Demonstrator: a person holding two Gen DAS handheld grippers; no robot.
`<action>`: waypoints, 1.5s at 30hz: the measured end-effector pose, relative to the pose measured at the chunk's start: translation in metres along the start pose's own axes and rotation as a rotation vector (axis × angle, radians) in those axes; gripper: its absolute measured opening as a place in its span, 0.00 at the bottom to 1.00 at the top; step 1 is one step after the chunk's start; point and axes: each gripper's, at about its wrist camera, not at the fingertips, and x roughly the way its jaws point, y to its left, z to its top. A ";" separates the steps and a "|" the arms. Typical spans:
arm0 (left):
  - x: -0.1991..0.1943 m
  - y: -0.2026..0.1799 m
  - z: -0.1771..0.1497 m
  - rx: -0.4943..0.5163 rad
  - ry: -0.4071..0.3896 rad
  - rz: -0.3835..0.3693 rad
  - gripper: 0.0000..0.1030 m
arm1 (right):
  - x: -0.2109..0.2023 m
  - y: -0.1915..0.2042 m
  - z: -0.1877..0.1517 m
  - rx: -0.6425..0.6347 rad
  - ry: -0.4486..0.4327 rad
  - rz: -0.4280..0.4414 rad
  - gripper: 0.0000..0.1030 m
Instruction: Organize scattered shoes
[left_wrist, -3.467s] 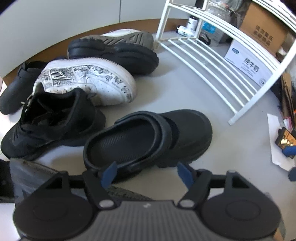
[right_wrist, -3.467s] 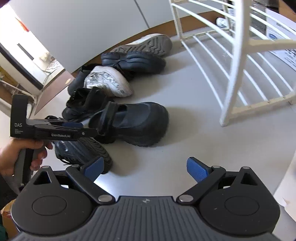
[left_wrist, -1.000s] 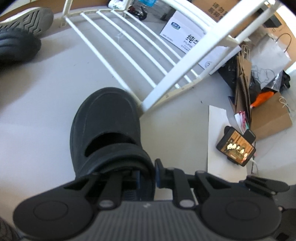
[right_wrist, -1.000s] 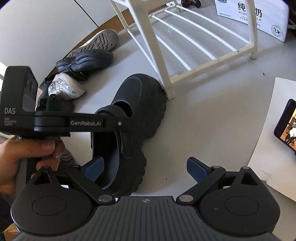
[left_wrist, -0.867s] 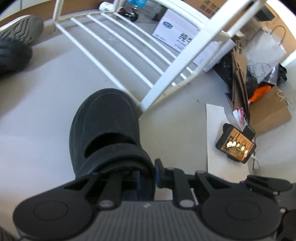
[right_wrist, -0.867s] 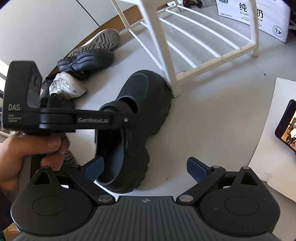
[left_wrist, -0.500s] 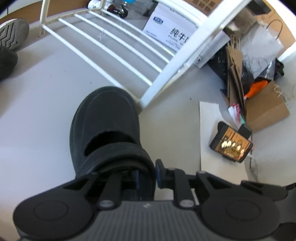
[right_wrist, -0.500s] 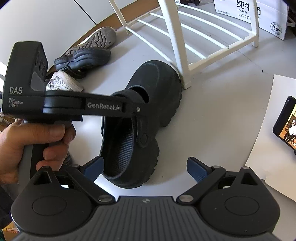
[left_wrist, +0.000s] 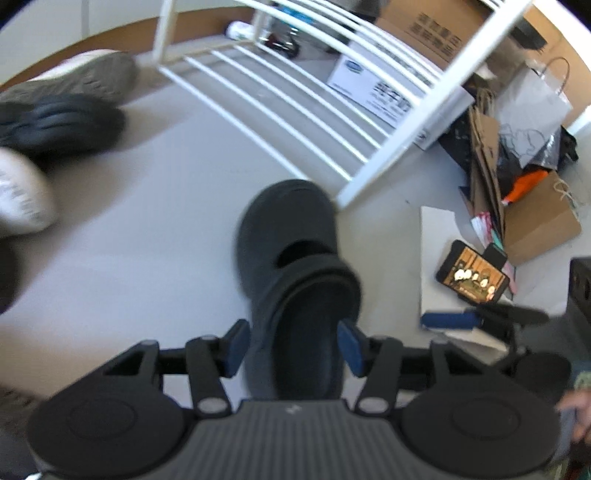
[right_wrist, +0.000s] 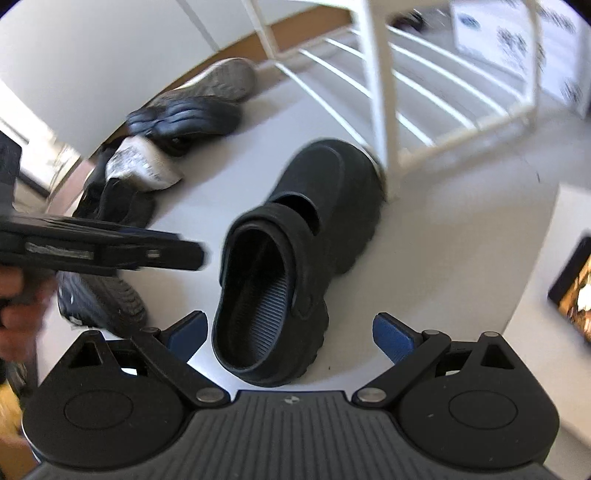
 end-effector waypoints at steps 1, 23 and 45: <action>-0.010 0.003 -0.003 0.000 -0.008 0.008 0.60 | 0.000 0.002 0.001 -0.022 0.003 0.000 0.96; -0.105 0.094 -0.118 -0.202 -0.147 0.075 0.70 | 0.026 0.023 0.017 -0.146 0.002 -0.082 0.76; -0.080 0.110 -0.171 -0.353 -0.138 -0.020 0.67 | 0.039 0.016 0.014 -0.315 0.062 -0.223 0.19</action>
